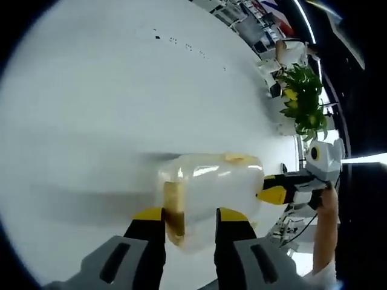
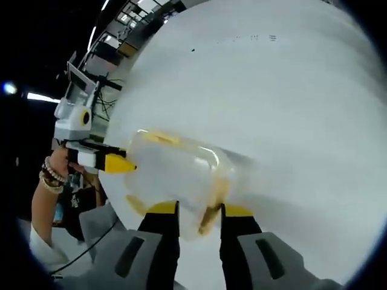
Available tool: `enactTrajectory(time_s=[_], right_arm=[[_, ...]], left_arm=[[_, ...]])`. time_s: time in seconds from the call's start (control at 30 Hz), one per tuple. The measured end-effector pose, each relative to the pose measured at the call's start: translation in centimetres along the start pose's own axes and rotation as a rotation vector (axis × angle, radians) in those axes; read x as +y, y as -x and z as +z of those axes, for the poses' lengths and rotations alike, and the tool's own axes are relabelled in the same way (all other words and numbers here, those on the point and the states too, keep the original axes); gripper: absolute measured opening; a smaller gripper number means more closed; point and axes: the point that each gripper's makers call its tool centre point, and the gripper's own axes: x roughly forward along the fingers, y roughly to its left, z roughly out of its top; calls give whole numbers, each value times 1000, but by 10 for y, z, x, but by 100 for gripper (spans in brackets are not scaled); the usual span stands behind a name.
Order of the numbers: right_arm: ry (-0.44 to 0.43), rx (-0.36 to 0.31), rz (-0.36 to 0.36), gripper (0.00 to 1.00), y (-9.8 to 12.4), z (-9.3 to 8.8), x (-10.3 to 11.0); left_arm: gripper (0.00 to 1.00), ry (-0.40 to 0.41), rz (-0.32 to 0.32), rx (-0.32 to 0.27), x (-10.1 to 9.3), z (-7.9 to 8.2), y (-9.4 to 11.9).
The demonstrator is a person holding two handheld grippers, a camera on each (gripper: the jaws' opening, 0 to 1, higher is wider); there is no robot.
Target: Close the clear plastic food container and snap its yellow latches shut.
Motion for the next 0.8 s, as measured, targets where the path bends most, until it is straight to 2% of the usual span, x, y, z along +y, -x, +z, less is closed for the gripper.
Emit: enactTrajectory(time_s=[0.13,0.2,0.27,0.33,0.57,0.8], right_arm=[[72,18,-61,21,1,-1,3],[84,24,-74,21,1,-1,7],[80,28,-72,21,0,1,7],[72,24,-67,21,0,1,7],[68,14,-67,21,-1,4,8],[65,3,-66,21,0,3,9]], left_arm=[[26,-20,15,20,3,2,1],[28,-40,55,27,5,3,4],[29,-50,88,34,6,3,5],[31,-99,128,53,8,3,8],[35,-193,222,83,7,8,11],[37,-221,250,90,8,8,13]])
